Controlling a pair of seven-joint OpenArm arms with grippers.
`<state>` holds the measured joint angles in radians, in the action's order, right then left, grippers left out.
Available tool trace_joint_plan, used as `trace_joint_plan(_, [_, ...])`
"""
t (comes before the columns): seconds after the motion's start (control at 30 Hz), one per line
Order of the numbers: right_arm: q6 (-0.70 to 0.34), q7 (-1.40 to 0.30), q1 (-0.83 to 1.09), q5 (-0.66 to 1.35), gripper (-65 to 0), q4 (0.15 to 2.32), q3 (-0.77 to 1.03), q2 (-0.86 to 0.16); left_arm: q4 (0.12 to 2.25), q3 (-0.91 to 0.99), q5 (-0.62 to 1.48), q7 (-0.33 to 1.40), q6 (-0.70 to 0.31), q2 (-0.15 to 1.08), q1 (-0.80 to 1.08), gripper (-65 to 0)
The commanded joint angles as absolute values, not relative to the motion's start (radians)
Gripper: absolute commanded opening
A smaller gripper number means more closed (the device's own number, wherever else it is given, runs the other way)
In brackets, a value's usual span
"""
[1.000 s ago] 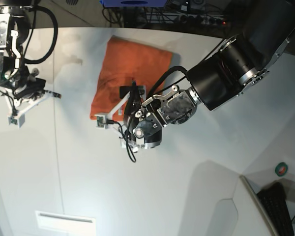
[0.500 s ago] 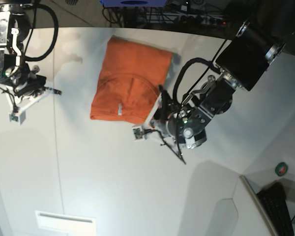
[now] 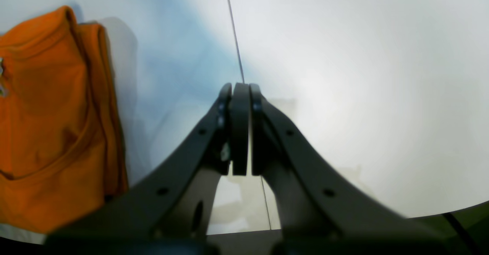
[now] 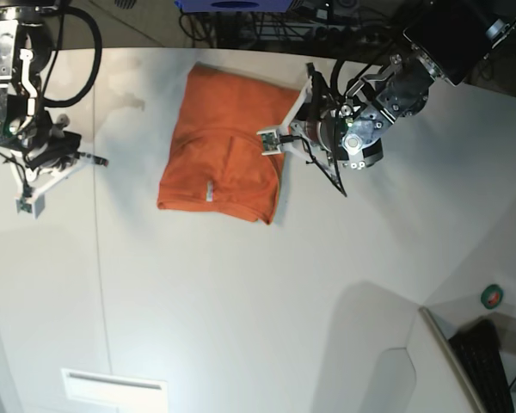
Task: Layout the t-shirt on the table in an organized manner, then fold the t-shirt properly
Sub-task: 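Release the shirt and lift the left gripper away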
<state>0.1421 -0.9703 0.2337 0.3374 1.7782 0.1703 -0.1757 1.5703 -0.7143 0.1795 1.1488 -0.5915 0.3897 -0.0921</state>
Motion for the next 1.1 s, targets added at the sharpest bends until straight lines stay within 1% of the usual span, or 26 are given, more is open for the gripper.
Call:
trace_joint_plan(0.0, [0.139,-0.958,0.228,0.338,-65.0,1.797,0.174,-0.183,1.584,-0.71,0.18,1.141,-0.59,0.386,-0.104,-65.0])
trace_joint_plan(0.23, [0.139,-0.952,0.257,0.338,-65.0,1.802,0.176,-0.182,1.584,-0.71,0.18,1.141,-0.59,0.357,-0.062,-65.0])
trace_joint_plan(0.53, [0.139,-0.952,0.268,0.338,-65.0,1.804,0.176,-0.182,1.584,-0.71,0.18,1.141,-0.59,0.351,-0.062,-65.0])
trace_joint_plan(0.63, [0.139,-0.952,0.271,0.338,-65.0,1.804,0.176,-0.182,1.592,-0.699,0.18,1.141,-0.59,0.358,-0.068,-65.0])
trace_joint_plan(0.73, [0.139,-0.952,0.292,0.34,-65.0,1.822,0.176,-0.182,1.623,-0.696,0.183,1.141,-0.59,0.403,-0.071,-65.0])
trace_joint_plan(0.83, [0.139,-0.952,0.348,0.34,-65.0,1.919,0.17,-0.183,1.719,-0.624,0.193,1.141,-0.59,0.45,-0.041,-65.0])
trace_joint_plan(0.9, [0.139,-0.952,0.398,0.338,-65.0,1.992,0.17,-0.185,1.793,-0.519,0.183,1.141,-0.59,0.466,0.015,-65.0])
trace_joint_plan(1.07, [0.139,-0.937,0.521,0.338,-65.0,2.014,0.174,-0.196,1.933,-0.257,0.188,1.127,-0.591,0.464,0.194,-65.0])
